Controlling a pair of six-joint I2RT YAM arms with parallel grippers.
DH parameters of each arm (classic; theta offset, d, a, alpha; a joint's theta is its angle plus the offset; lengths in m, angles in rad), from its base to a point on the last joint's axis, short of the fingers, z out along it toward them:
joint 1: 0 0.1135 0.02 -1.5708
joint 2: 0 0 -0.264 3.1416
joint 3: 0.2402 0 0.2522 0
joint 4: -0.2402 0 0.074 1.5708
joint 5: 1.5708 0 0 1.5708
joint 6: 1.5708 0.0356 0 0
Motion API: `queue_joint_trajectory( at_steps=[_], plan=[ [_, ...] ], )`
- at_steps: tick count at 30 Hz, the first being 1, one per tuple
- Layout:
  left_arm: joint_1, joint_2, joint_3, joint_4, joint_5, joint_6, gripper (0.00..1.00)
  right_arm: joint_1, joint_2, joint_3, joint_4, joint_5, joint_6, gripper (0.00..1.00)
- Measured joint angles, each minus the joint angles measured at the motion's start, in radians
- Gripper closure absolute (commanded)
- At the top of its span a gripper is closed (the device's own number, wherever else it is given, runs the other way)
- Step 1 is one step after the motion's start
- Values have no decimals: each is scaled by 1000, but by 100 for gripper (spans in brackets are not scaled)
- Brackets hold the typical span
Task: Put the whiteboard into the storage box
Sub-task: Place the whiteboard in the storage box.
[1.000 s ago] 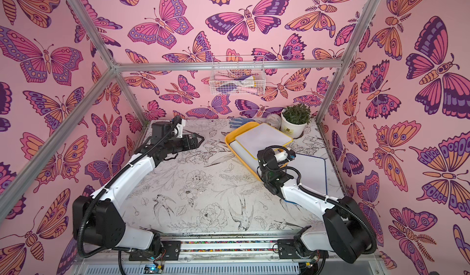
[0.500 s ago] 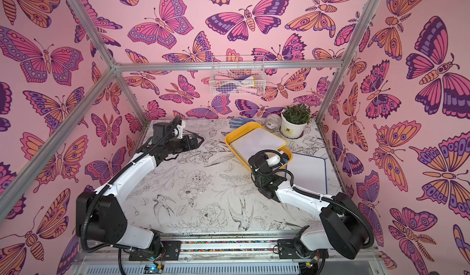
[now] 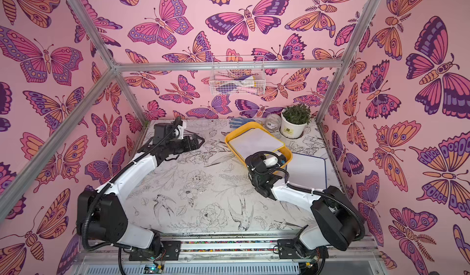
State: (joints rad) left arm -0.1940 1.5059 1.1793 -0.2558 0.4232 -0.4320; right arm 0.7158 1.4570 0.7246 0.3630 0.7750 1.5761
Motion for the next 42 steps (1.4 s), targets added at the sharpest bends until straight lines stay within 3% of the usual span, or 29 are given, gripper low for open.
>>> queue_joint_trajectory(
  at_steps=[11, 23, 34, 42],
  plan=[
    [7, 4, 0, 1, 3, -2, 4, -95, 13, -16, -58, -203, -6, 51],
    [13, 10, 0, 1, 3, -7, 4, -192, -115, -63, -277, -368, -80, 24],
    [13, 14, -1, 1, 3, -8, 4, -251, -142, 77, -565, -439, -274, 23],
    [13, 35, -2, 0, 3, -8, 4, -278, -192, 100, -744, -438, -396, 35]
  ],
)
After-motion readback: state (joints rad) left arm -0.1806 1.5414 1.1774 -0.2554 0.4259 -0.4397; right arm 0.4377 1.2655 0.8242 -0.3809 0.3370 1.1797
